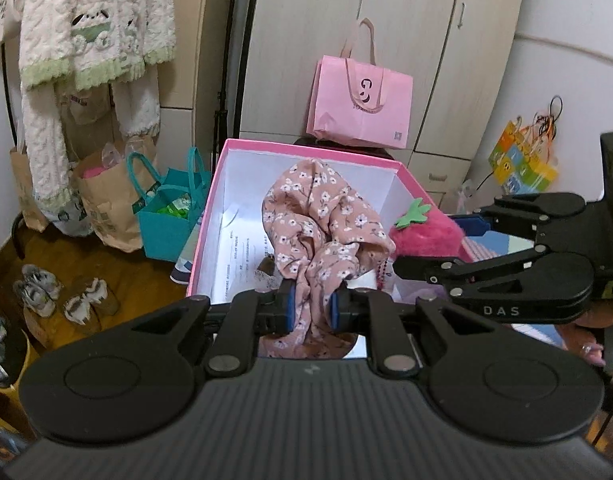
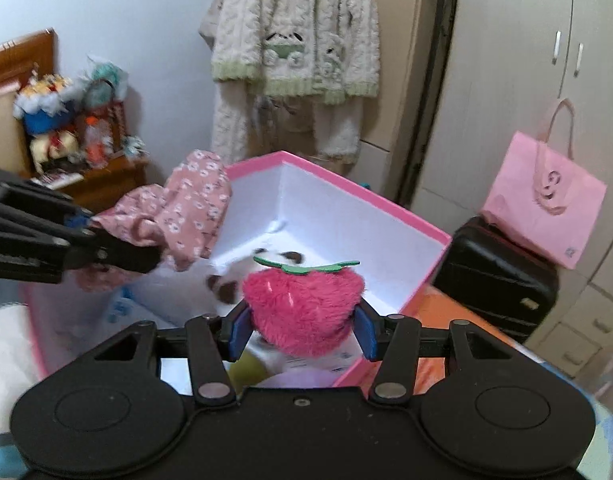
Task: Organize soft objects
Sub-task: 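Open both tools to drop the scrunchie and strawberry plush into the box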
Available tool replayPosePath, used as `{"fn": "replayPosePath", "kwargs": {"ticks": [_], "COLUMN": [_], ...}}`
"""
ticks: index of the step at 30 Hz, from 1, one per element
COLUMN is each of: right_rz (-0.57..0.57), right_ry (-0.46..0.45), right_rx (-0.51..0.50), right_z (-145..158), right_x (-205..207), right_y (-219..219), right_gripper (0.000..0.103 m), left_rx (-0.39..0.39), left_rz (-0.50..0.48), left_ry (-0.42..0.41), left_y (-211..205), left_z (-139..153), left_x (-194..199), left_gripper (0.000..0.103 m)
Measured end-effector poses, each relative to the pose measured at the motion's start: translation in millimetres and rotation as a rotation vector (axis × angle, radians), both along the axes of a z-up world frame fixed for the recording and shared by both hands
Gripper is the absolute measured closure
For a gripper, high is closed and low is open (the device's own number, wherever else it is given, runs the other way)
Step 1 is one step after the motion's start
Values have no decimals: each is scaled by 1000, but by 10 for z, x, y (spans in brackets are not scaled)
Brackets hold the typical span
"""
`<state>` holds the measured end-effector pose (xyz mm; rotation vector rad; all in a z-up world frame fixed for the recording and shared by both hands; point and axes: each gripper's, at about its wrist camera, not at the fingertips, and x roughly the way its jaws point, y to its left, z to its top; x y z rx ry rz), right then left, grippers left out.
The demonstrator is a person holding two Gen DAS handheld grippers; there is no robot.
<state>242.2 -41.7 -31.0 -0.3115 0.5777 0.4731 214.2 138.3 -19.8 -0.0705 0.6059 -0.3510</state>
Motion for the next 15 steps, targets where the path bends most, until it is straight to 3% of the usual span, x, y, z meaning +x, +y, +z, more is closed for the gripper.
{"fn": "replayPosePath", "kwargs": {"ticks": [5, 10, 15], "right_rz": [1, -6, -32], "right_ry": [2, -23, -63], "right_rx": [-15, -9, 45], "right_z": [-20, -13, 46], "right_x": [55, -12, -95], "right_y": [3, -17, -107], "right_gripper": [43, 38, 38], "left_rx": [38, 58, 34], "left_rz": [10, 45, 49], "left_ry": [-8, -8, 2], "left_y": [-53, -58, -36], "left_z": [-3, -20, -33], "left_x": [52, 30, -51], "left_gripper": [87, 61, 53]}}
